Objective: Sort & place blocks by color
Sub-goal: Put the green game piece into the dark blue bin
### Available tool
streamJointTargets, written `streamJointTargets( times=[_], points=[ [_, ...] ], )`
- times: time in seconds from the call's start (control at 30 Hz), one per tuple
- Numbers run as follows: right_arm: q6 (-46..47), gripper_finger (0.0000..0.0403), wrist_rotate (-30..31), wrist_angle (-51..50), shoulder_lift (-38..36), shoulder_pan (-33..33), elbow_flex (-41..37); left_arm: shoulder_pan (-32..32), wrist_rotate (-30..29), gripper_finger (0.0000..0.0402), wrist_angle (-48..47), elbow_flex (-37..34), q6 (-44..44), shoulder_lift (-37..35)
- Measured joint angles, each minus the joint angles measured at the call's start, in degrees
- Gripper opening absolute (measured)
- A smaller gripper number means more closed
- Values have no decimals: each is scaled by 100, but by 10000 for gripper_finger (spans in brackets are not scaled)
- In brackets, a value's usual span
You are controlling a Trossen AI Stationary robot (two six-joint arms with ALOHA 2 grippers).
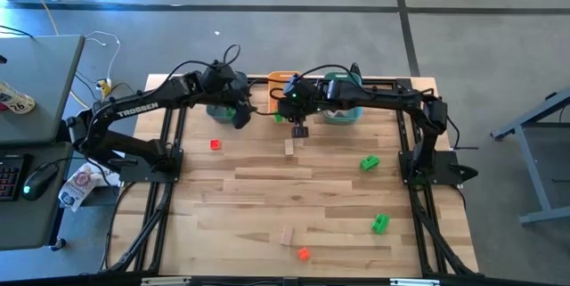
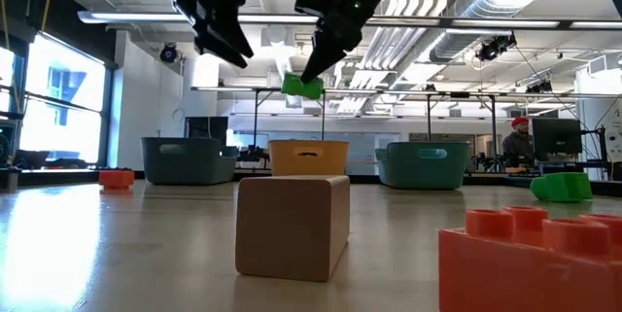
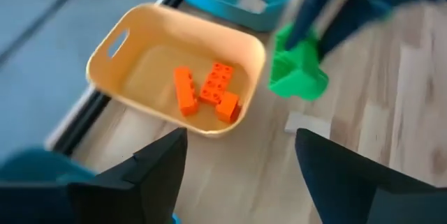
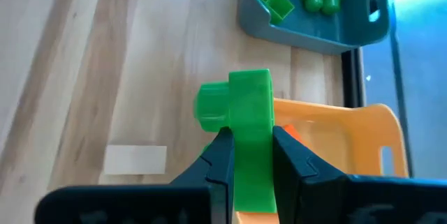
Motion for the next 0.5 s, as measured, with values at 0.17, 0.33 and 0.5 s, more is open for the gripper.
streamJointTargets(
  times=[0.17,0.33,0.5],
  points=[
    [-50,37,227,244,0,2,0,285,389,255,-1,0,-1570,0],
    [-316,37,460,538,0,78,0,384,538,253,2,0,-2389,2],
    [-488,37,608,952,0,165,0,383,723,253,202,0,-2802,4]
  ],
)
